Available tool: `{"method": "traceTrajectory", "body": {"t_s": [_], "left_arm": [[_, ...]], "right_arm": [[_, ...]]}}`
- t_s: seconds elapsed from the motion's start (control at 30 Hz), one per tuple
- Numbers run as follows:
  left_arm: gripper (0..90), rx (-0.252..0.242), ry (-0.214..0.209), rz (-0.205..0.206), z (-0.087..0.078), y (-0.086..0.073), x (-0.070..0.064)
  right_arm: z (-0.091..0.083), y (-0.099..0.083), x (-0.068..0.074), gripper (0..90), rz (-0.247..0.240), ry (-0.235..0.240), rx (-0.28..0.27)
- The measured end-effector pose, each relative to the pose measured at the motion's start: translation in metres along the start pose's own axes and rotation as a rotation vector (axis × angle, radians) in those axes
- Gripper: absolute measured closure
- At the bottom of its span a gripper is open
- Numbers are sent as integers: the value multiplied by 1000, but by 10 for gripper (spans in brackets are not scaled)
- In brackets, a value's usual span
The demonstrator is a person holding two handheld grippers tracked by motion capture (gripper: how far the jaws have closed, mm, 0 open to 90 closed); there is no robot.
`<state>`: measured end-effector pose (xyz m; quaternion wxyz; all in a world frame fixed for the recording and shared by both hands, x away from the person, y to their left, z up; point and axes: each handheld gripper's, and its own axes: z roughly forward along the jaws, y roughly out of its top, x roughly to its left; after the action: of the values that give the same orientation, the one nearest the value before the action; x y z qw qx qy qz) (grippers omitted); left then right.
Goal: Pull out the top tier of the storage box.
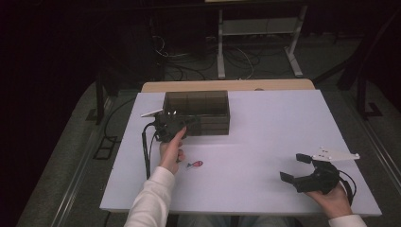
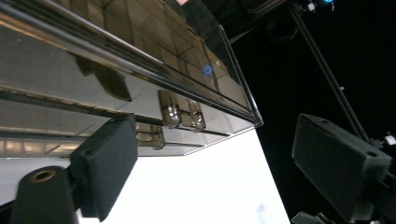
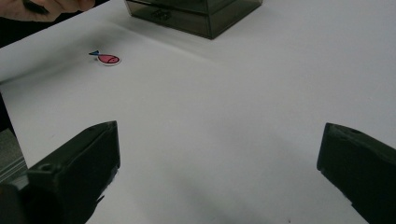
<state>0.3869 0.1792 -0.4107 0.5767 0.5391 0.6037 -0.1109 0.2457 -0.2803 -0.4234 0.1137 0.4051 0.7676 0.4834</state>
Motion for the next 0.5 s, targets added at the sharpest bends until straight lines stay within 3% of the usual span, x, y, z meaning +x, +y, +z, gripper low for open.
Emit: {"method": "traceTrajectory", "body": {"t_s": [0.23, 0.37, 0.4, 0.5], "left_arm": [[203, 7, 28, -30, -1, 1, 1], [284, 11, 62, -63, -1, 2, 1], [312, 21, 87, -80, 0, 2, 2], [384, 31, 90, -88, 0, 3, 2]], "right_arm": [[0, 0, 0, 0, 1, 0, 0], [0, 0, 0, 0, -1, 1, 1], [0, 0, 0, 0, -1, 1, 1], [0, 0, 0, 0, 0, 1, 1]]}}
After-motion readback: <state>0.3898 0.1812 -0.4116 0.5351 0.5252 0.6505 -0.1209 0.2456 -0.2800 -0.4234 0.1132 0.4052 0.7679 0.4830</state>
